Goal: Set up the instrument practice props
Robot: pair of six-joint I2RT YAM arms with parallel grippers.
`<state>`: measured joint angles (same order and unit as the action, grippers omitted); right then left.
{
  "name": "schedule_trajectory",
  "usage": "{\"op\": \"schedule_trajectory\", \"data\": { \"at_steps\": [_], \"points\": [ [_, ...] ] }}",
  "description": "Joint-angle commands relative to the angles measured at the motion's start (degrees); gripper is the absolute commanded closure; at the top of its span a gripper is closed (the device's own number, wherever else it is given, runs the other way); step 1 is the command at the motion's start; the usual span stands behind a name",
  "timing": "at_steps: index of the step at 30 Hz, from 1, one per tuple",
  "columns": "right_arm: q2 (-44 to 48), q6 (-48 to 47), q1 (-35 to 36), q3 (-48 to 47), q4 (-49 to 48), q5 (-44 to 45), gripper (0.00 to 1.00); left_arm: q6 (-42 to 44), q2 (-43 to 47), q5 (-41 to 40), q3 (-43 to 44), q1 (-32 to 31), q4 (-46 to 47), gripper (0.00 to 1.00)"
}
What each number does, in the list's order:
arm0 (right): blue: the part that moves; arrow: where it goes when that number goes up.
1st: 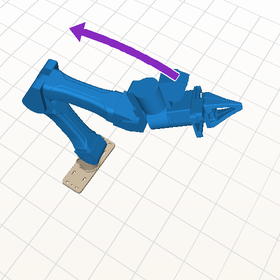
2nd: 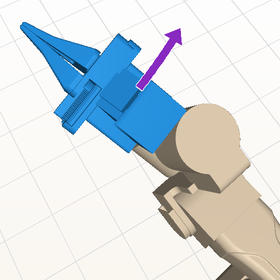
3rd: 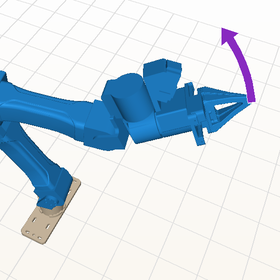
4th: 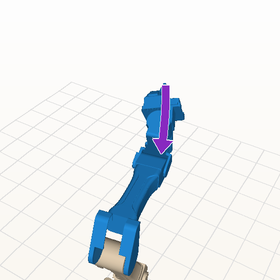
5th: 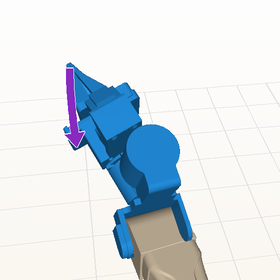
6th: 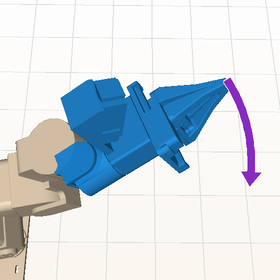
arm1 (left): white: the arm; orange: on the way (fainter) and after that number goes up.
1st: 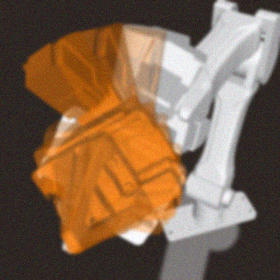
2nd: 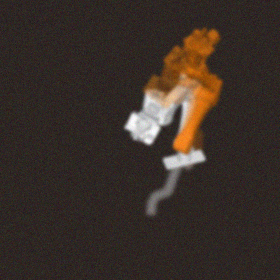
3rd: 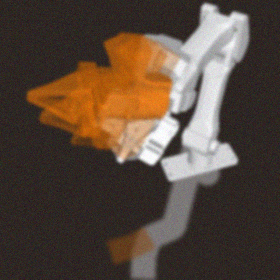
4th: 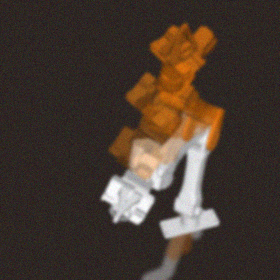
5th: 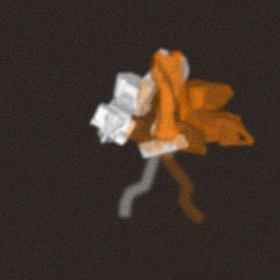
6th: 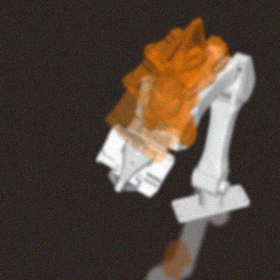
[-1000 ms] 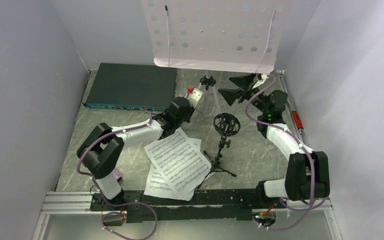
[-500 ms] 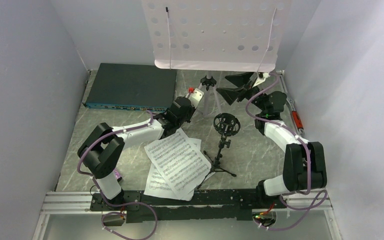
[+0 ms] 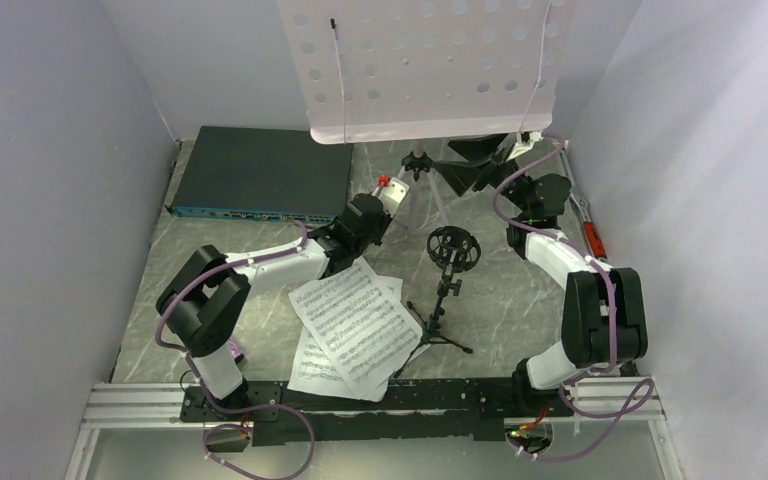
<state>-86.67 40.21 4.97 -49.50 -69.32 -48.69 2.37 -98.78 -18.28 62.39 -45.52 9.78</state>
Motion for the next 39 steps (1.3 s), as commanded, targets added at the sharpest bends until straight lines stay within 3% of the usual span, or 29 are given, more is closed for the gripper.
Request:
{"op": "schedule_trajectory", "data": {
  "at_steps": [1,18,22,25,26,39],
  "points": [
    [0.77,-0.07,0.21,-4.18,4.2,2.34,0.06,0.02,-4.28,3.75,-3.07,-1.76,-15.23,0.97],
    [-5.12,11.18,-4.75,-5.87,-0.74,-0.03,0.06,-1.14,-4.88,2.25,-2.01,-2.83,-17.06,0.97],
    [-8.09,14.95,-4.56,-5.16,-11.21,-4.61,0.06,-2.02,-6.15,1.8,0.1,-3.6,-18.76,0.97],
    [-14.46,23.86,-4.45,-7.74,-27.44,-9.07,0.08,-2.02,-6.29,1.84,0.55,-4.32,-18.89,0.97],
    [-16.07,26.27,-4.45,-9.53,-28.83,-9.77,0.1,-2.02,-6.23,1.9,0.47,-4.46,-18.83,0.98],
    [-18.2,23.58,0.52,-16.76,-26.72,-13.41,0.1,-2.04,-6.35,1.75,-0.16,-4.95,-18.72,0.97]
  ]
}}
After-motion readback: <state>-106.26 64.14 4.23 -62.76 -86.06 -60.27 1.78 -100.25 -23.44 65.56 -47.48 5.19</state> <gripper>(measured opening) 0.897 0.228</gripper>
